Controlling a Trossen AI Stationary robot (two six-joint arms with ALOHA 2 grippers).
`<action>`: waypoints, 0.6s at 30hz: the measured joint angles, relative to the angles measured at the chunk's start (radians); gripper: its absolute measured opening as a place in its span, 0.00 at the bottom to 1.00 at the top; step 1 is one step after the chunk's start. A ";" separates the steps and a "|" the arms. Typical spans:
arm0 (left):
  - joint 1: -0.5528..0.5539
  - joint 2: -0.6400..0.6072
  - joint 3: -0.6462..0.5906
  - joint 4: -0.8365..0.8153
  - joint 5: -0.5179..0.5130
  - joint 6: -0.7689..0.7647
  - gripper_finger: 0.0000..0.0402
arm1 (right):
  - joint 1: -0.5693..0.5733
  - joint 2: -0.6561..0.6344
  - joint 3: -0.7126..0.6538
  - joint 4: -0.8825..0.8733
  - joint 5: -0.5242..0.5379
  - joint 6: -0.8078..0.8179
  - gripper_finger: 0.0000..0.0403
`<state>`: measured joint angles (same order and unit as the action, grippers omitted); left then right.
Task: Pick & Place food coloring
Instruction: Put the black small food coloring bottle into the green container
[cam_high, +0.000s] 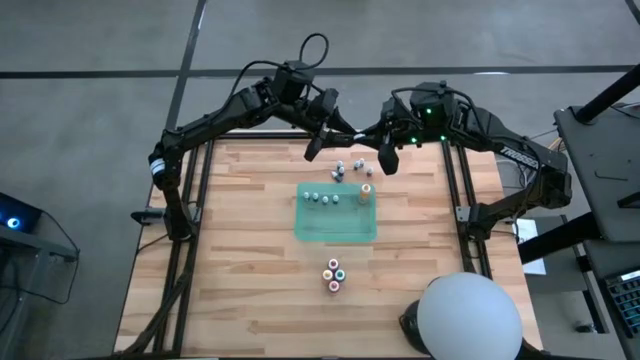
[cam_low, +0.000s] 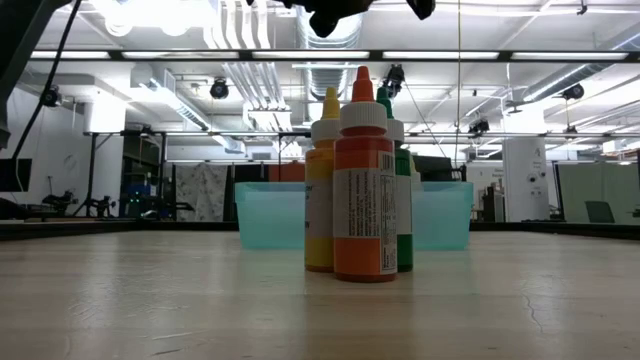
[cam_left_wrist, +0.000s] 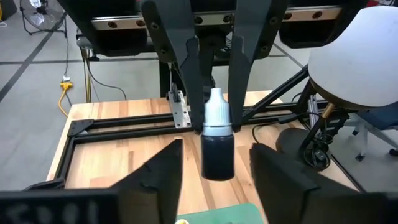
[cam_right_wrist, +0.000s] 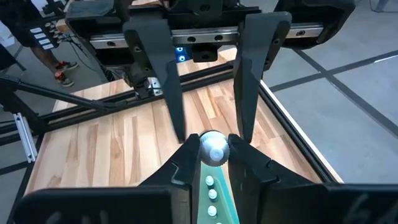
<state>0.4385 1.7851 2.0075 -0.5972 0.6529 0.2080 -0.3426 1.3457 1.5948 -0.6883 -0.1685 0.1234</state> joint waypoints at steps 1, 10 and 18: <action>0.000 0.000 0.000 0.000 0.000 -0.001 0.42 | 0.000 0.000 0.000 -0.004 0.000 0.000 0.13; 0.002 0.000 0.000 -0.005 0.000 -0.011 0.53 | 0.000 0.000 0.000 -0.019 0.000 0.005 0.13; 0.014 -0.025 0.000 -0.088 0.000 -0.017 0.53 | 0.007 0.000 0.000 -0.059 -0.043 0.012 0.13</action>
<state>0.4522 1.7600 2.0075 -0.6854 0.6533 0.1915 -0.3351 1.3457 1.5948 -0.7477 -0.2119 0.1352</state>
